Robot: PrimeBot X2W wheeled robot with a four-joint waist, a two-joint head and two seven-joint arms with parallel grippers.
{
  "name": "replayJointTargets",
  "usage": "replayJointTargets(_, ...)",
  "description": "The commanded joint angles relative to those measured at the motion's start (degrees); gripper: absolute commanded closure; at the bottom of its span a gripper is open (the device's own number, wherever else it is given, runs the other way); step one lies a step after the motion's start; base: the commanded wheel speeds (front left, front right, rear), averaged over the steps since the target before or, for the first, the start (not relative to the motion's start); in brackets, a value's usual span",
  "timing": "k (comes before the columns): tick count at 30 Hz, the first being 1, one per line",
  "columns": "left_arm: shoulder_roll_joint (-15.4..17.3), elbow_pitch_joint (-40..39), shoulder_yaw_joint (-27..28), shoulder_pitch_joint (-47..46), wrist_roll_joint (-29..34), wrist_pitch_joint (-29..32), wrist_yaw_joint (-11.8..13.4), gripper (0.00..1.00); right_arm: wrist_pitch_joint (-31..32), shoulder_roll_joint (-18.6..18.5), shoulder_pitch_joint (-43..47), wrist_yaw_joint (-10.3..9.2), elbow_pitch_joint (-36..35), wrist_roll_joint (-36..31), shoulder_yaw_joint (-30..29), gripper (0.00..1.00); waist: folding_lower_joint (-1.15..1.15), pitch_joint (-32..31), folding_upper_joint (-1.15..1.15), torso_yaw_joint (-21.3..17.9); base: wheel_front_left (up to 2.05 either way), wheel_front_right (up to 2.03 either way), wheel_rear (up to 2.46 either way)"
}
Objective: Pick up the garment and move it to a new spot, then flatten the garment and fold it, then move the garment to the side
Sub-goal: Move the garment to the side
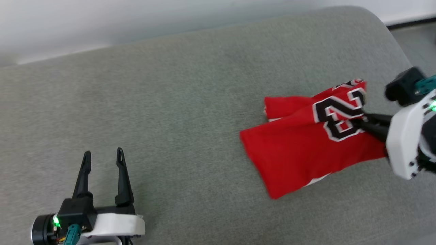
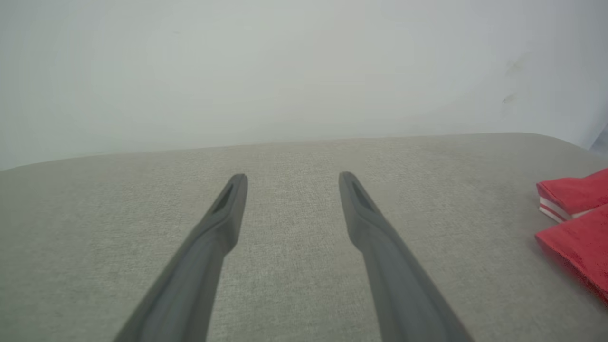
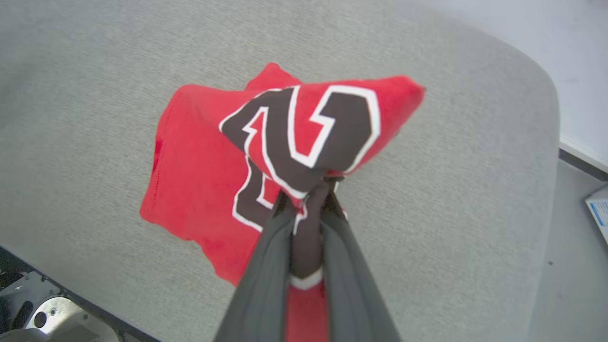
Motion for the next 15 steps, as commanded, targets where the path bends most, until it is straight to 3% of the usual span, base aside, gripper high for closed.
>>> replayJointTargets(1,-0.02,-0.21,0.29,-1.00,0.56,-0.13,-0.45,0.00,-0.48,-0.75,-1.36,-0.04,0.91,-0.63,-0.71,1.00,0.00,3.48,0.00,-3.24,0.00,0.00,0.00)
replayJointTargets(9,0.76,-1.76,1.39,-4.35,3.14,-0.13,-2.87,0.00,-2.50,-3.52,-5.29,-0.05,12.30,-4.42,-5.29,1.00,0.00,9.94,0.00,-5.29,0.00,0.00,0.00)
replayJointTargets(15,1.37,-3.61,1.42,-6.31,4.06,-0.13,-3.46,0.00,-4.00,-2.20,-9.31,-0.05,22.94,-8.49,-7.93,1.00,0.00,14.28,0.00,-4.83,0.00,0.00,0.00)
